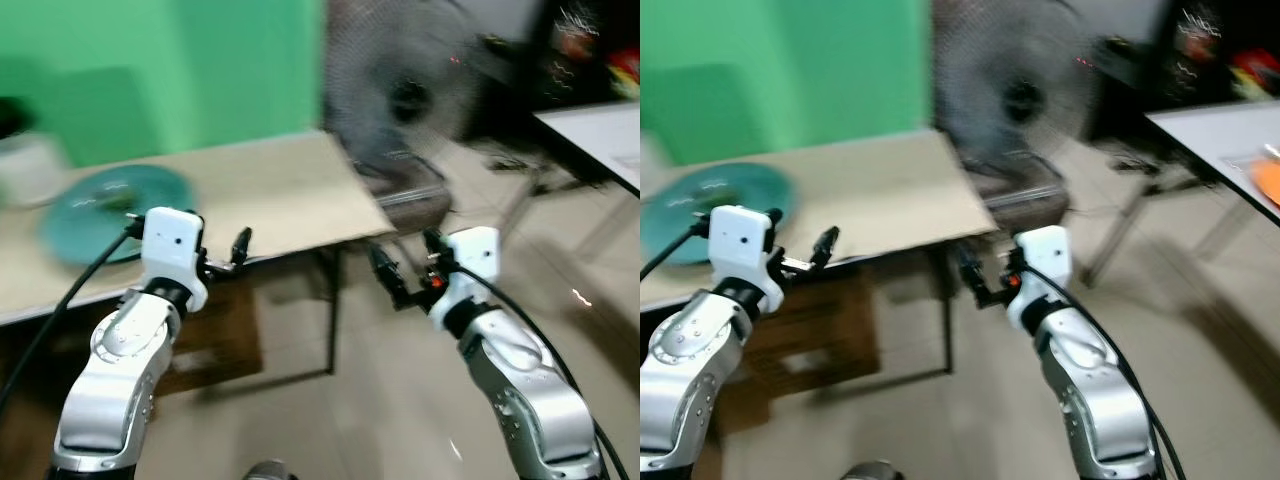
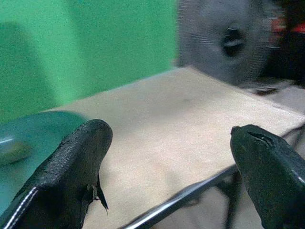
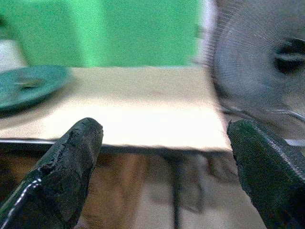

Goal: Setting the table

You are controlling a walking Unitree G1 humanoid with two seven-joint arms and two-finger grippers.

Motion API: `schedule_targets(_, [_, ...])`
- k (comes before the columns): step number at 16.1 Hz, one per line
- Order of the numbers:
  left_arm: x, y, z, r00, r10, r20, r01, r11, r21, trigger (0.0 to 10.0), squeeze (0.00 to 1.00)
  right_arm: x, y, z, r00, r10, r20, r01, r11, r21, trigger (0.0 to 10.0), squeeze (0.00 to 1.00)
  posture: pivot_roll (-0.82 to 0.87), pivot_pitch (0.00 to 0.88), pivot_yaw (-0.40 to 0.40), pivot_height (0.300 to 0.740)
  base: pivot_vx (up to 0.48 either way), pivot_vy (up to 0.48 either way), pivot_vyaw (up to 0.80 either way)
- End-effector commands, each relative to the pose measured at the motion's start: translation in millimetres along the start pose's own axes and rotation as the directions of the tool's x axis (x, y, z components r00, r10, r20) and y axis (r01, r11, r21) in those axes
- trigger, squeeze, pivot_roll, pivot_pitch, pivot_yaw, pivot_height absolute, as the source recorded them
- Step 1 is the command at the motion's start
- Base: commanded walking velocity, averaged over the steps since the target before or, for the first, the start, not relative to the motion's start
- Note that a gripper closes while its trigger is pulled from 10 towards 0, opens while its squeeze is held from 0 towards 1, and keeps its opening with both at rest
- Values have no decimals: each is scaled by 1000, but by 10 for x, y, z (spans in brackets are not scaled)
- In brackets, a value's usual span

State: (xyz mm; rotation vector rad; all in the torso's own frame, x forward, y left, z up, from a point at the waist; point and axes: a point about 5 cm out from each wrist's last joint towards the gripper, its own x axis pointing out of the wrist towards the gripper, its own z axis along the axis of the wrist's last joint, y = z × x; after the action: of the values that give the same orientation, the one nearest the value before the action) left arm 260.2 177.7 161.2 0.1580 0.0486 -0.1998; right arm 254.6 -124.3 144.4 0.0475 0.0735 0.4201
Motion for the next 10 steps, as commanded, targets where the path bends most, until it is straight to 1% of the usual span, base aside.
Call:
schedule_targets(1, [18, -60, 43, 1000, -24, 11, 24, 1000, 8, 10000, 0, -15, -60, -17, 1000, -19, -4, 19, 1000, -6, 10000, 1000, 120, 0, 17, 740, 0, 0, 800])
schedule_targets(5, [32, -76, 52, 999, -42, 16, 42, 999, 27, 10000, 0, -41, -73, -56, 999, -43, -12, 43, 999, 3, 10000, 1000, 114, 0, 19, 740, 0, 0, 800])
schedule_targets(8, [53, -78, 59, 999, -35, 23, 34, 999, 24, 10000, 0, -41, -62, -75, 999, -46, -17, 46, 999, 2, 10000, 1000, 113, 0, 19, 740, 0, 0, 800])
schedule_targets(10, [54, -86, 56, 999, -36, 20, 36, 999, 26, 10000, 0, -28, -75, -88, 998, -62, -23, 62, 998, 5, 10000, 1000, 114, 0, 16, 740, 270, 0, 794])
